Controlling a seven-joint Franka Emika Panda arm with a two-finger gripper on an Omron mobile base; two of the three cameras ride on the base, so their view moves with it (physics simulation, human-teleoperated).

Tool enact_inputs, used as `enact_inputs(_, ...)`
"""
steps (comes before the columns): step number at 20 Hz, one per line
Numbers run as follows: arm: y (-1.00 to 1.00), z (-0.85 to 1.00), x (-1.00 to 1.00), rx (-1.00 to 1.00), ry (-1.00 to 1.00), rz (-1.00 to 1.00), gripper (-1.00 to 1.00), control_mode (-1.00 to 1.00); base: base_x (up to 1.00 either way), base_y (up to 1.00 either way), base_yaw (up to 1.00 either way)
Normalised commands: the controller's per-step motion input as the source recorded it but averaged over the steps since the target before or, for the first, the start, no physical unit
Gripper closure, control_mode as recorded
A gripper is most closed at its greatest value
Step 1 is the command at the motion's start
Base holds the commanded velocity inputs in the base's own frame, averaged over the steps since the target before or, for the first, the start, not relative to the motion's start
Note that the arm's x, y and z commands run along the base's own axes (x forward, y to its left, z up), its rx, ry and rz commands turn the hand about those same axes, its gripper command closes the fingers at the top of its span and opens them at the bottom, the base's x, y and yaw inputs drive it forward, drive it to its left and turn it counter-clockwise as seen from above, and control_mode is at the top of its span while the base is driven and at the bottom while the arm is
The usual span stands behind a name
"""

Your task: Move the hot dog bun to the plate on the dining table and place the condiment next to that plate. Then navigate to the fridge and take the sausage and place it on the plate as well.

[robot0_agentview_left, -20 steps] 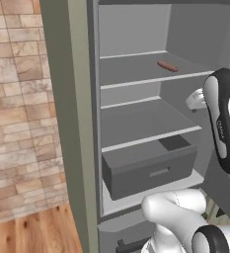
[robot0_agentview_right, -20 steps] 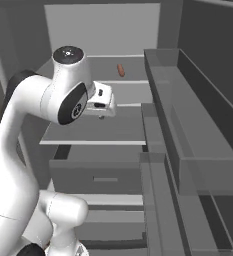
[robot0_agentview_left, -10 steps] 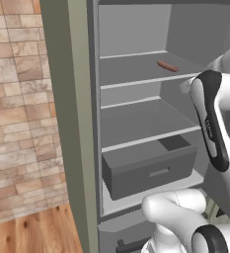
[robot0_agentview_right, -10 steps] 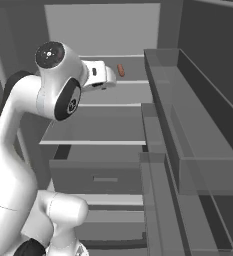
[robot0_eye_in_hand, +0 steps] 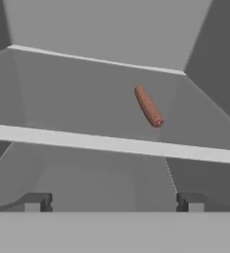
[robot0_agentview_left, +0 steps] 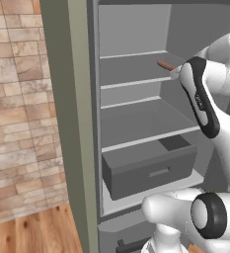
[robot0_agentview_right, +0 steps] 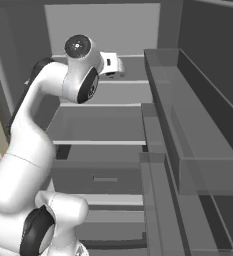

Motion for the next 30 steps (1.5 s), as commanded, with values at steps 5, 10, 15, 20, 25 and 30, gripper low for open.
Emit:
enact_inputs(5, -0.11, 0.02, 0.66, 0.00, 0.00, 0.01, -1.00, -1.00, 0.00, 0.00, 0.00)
enact_inputs(10, -0.13, -0.01, 0.75, 0.00, 0.01, 0.00, -1.00, -1.00, 0.00, 0.00, 0.00)
enact_inputs(15, -0.07, -0.22, 0.56, 0.00, 0.04, 0.00, -1.00, -1.00, 0.00, 0.00, 0.00)
enact_inputs(20, 0.00, -0.20, 0.49, 0.00, 0.03, 0.00, -1.00, -1.00, 0.00, 0.00, 0.00)
enact_inputs(25, -0.04, -0.12, 0.57, 0.00, 0.00, 0.01, -1.00, -1.00, 0.00, 0.00, 0.00)
enact_inputs(30, -0.12, -0.17, 0.56, 0.00, 0.02, 0.01, -1.00, -1.00, 0.00, 0.00, 0.00)
